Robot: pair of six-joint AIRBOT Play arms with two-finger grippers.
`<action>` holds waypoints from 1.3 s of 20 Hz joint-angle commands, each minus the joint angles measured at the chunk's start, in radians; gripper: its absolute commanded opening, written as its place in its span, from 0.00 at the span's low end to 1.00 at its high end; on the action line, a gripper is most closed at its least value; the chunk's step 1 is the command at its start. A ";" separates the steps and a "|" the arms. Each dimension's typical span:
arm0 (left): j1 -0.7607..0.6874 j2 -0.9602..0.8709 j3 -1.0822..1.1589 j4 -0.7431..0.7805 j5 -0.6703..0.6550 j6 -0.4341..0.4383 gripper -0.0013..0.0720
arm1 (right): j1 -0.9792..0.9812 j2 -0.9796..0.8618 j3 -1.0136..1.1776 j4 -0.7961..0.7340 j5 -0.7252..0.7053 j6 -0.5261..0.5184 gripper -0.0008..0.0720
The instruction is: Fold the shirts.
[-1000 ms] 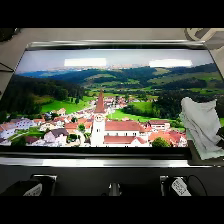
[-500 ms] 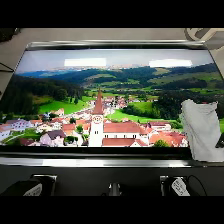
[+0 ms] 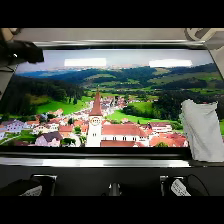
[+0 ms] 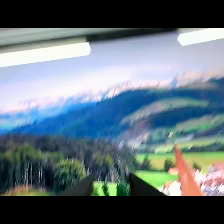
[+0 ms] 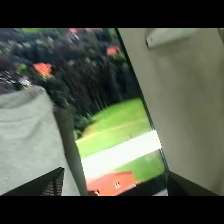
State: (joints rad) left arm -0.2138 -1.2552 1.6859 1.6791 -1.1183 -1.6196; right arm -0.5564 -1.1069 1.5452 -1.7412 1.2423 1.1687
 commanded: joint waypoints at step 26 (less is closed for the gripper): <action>-0.068 0.008 -0.321 0.034 -0.223 -0.143 0.80 | 0.426 -0.256 0.063 0.255 0.453 -0.082 0.93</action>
